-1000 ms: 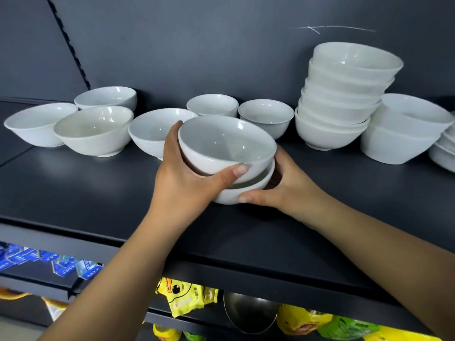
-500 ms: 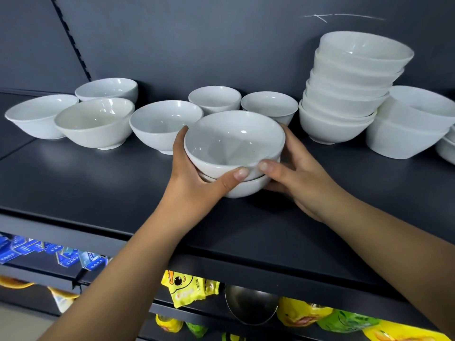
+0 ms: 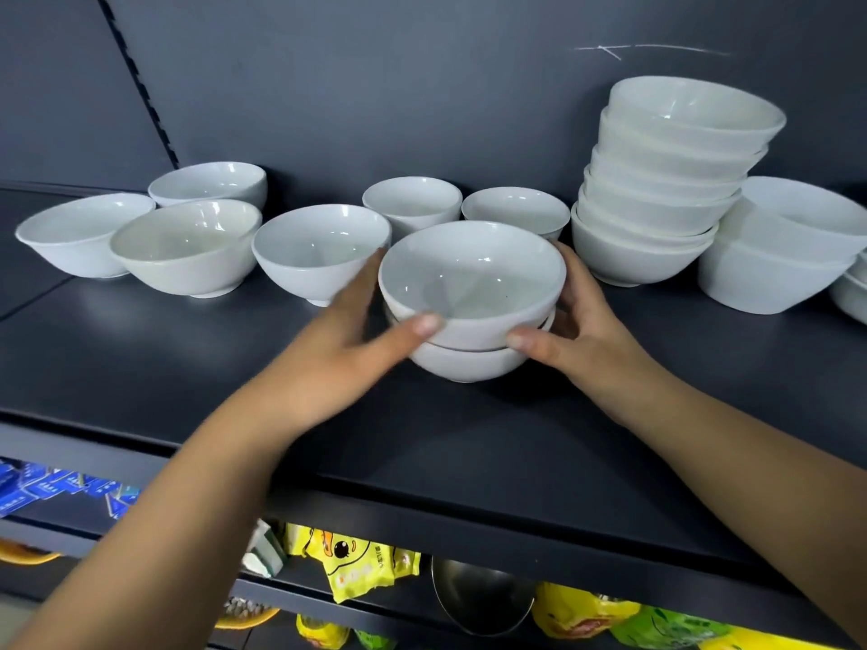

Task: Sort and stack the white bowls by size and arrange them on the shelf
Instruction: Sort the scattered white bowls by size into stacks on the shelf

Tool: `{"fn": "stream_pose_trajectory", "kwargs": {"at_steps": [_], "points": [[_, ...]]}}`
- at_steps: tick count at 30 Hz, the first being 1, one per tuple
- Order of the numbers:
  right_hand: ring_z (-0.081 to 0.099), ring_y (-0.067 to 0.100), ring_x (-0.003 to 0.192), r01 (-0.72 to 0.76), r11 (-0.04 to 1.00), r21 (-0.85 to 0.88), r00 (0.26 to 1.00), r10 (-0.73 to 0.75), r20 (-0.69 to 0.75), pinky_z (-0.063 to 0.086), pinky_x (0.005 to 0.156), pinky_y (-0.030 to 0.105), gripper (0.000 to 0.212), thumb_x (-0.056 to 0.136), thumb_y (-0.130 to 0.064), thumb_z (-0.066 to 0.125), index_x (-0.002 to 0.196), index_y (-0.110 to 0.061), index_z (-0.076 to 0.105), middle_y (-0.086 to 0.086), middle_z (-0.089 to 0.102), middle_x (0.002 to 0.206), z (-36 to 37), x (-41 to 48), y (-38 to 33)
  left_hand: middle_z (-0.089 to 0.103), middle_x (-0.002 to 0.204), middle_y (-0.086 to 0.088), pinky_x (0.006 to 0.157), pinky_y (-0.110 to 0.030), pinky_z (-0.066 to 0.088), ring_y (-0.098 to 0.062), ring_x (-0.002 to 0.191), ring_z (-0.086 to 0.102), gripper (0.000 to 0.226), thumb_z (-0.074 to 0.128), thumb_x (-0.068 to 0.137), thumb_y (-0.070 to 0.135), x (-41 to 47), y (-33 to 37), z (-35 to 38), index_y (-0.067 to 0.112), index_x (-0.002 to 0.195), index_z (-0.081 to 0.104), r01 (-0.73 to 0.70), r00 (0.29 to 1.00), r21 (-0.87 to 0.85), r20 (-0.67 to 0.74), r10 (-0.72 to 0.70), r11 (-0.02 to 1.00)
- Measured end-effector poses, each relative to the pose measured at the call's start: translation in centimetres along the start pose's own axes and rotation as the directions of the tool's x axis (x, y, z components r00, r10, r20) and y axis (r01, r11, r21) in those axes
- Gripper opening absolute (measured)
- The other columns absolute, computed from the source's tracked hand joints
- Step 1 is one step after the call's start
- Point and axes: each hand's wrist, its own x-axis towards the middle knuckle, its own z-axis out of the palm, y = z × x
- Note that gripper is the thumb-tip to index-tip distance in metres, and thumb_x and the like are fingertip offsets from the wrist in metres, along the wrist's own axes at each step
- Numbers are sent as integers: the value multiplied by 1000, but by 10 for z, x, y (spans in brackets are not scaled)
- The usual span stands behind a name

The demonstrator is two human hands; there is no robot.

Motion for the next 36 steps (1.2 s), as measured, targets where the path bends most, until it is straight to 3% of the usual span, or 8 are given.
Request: {"fn": "stream_pose_trajectory", "kwargs": {"at_steps": [4, 7, 10, 12, 17, 21, 25, 36], "points": [[52, 5, 117, 15, 1000, -14, 1000, -15, -26, 44, 91, 19, 80, 54, -37, 74, 127, -32, 41, -12, 55, 127, -2, 2, 0, 43, 126, 26, 91, 7, 24, 30, 109, 35, 44, 45, 78, 63, -6, 0, -40, 40, 116, 48, -19, 957, 204, -281, 77, 979], [55, 0, 112, 23, 1000, -11, 999, -24, -45, 45, 87, 16, 75, 52, -36, 74, 122, -35, 46, -19, 60, 118, -4, 1, 1, 46, 125, 15, 89, 8, 21, 17, 112, 37, 47, 37, 93, 43, 4, -12, -50, 14, 126, 54, 4, 942, 384, -312, 126, 923], [57, -2, 108, 24, 1000, -12, 998, -24, -56, 45, 84, 14, 73, 50, -35, 75, 117, -39, 48, -24, 62, 112, -6, 1, 2, 53, 129, 4, 108, -17, 24, -10, 126, 42, 48, 39, 96, 43, 18, -28, -55, 9, 126, 56, 55, 965, 527, -246, 90, 848], [57, -2, 108, 21, 1000, -18, 998, -22, -59, 46, 84, 14, 73, 49, -35, 76, 116, -41, 48, -24, 63, 112, -7, 1, 2, 62, 113, -2, 105, -34, 29, -22, 122, 50, 52, 39, 87, 49, 23, -34, -55, 11, 115, 63, 76, 975, 585, -215, 64, 807], [57, 0, 110, 21, 999, -35, 998, -23, -54, 46, 84, 14, 78, 49, -37, 75, 122, -38, 46, -17, 60, 120, -8, 1, 1, 70, 93, -7, 68, -18, 36, -23, 87, 60, 21, 66, 85, 24, 26, -36, -50, 6, 92, 71, 47, 936, 585, -308, 168, 810], [56, -1, 111, 27, 999, -39, 999, -28, -45, 44, 85, 12, 76, 51, -36, 74, 121, -40, 45, -18, 60, 120, -8, 1, 1, 63, 65, 26, 62, -1, 34, 7, 64, 52, 8, 65, 84, 20, 24, -37, -56, 14, 80, 68, 74, 916, 457, -382, 121, 887], [55, 0, 113, 33, 999, -36, 999, -34, -30, 44, 86, 13, 78, 51, -36, 74, 124, -38, 45, -15, 59, 123, -9, 2, 2, 62, 64, 33, 67, 0, 36, 16, 64, 52, 14, 63, 85, 18, 21, -36, -63, 26, 74, 63, 47, 868, 216, -492, 66, 975], [47, -8, 118, 13, 999, -38, 998, -10, 69, 40, 90, 9, 110, 38, -44, 84, 134, -28, 34, -21, 49, 131, -15, 5, -5, 64, 68, 32, 74, -10, 42, 9, 71, 56, 24, 69, 81, 35, 20, 18, -67, 52, 64, 67, -245, 812, 139, -512, 282, 959]]}}
